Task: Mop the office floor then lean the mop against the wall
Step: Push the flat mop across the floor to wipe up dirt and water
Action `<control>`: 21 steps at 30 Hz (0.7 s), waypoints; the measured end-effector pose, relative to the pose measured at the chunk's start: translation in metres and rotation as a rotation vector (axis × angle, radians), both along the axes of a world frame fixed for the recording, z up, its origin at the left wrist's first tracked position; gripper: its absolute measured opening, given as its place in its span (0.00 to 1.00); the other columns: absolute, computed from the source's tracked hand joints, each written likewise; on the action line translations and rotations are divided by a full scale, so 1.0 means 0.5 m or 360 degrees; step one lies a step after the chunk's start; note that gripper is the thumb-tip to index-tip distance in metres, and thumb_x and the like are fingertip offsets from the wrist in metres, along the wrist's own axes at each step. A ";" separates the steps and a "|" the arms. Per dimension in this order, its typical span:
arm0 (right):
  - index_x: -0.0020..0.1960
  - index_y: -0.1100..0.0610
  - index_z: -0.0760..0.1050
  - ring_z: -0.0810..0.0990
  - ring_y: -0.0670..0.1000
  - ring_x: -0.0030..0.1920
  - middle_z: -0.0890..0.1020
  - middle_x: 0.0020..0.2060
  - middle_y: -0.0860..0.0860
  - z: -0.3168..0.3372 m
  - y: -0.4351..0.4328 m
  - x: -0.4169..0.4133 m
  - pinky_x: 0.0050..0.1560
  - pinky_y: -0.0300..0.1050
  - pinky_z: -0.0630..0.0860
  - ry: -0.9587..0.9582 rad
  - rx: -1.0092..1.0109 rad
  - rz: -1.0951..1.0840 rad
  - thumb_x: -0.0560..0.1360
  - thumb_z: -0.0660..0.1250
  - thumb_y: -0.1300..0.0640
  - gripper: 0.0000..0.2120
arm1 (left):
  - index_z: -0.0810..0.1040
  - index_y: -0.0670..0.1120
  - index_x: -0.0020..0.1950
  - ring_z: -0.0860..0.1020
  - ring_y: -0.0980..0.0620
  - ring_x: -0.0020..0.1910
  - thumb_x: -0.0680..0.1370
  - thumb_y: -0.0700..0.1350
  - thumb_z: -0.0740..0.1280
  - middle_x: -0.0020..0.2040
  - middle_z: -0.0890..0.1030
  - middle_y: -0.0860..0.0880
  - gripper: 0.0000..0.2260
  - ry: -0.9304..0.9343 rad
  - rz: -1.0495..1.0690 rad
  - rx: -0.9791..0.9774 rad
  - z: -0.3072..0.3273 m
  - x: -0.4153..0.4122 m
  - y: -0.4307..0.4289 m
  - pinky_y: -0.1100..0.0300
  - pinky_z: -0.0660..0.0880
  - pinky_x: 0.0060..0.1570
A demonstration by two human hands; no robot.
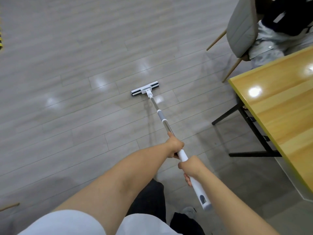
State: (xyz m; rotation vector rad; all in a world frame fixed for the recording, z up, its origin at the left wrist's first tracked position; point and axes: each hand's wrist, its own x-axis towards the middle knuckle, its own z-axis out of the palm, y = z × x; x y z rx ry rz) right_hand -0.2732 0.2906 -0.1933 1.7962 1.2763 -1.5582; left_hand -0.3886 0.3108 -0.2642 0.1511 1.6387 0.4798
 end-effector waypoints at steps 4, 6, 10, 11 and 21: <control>0.49 0.64 0.71 0.72 0.55 0.20 0.75 0.25 0.58 -0.025 0.086 -0.153 0.26 0.45 0.74 0.0047 0.0010 -0.0129 0.77 0.64 0.62 0.05 | 0.40 0.54 0.79 0.79 0.45 0.41 0.79 0.37 0.61 0.49 0.75 0.41 0.37 0.0081 -0.0065 0.0024 -0.022 -0.153 0.098 0.52 0.80 0.31; 0.51 0.65 0.72 0.70 0.53 0.19 0.74 0.25 0.57 -0.031 0.130 -0.220 0.24 0.41 0.71 0.0124 0.0032 -0.0196 0.77 0.64 0.63 0.05 | 0.44 0.52 0.79 0.78 0.46 0.40 0.79 0.37 0.61 0.50 0.75 0.41 0.35 0.0132 -0.0069 0.0070 -0.024 -0.221 0.146 0.53 0.79 0.29; 0.50 0.66 0.74 0.70 0.53 0.20 0.74 0.26 0.58 -0.067 0.210 -0.327 0.25 0.42 0.71 0.0219 0.0067 -0.0273 0.75 0.64 0.64 0.06 | 0.51 0.46 0.77 0.78 0.46 0.38 0.79 0.36 0.61 0.47 0.74 0.41 0.30 0.0227 -0.0076 0.0098 -0.049 -0.330 0.234 0.55 0.78 0.25; 0.49 0.65 0.74 0.70 0.53 0.20 0.74 0.26 0.57 -0.070 0.219 -0.329 0.26 0.43 0.71 0.0230 0.0068 -0.0278 0.75 0.64 0.65 0.05 | 0.50 0.45 0.77 0.78 0.46 0.38 0.78 0.35 0.61 0.47 0.74 0.41 0.31 0.0223 -0.0075 0.0097 -0.056 -0.333 0.242 0.55 0.78 0.25; 0.50 0.64 0.72 0.71 0.52 0.21 0.75 0.30 0.58 -0.057 0.111 -0.160 0.26 0.42 0.72 0.0149 0.0055 -0.0268 0.77 0.65 0.63 0.05 | 0.44 0.53 0.78 0.79 0.46 0.38 0.79 0.36 0.59 0.47 0.75 0.41 0.33 0.0121 -0.0119 0.0067 -0.059 -0.170 0.145 0.54 0.80 0.27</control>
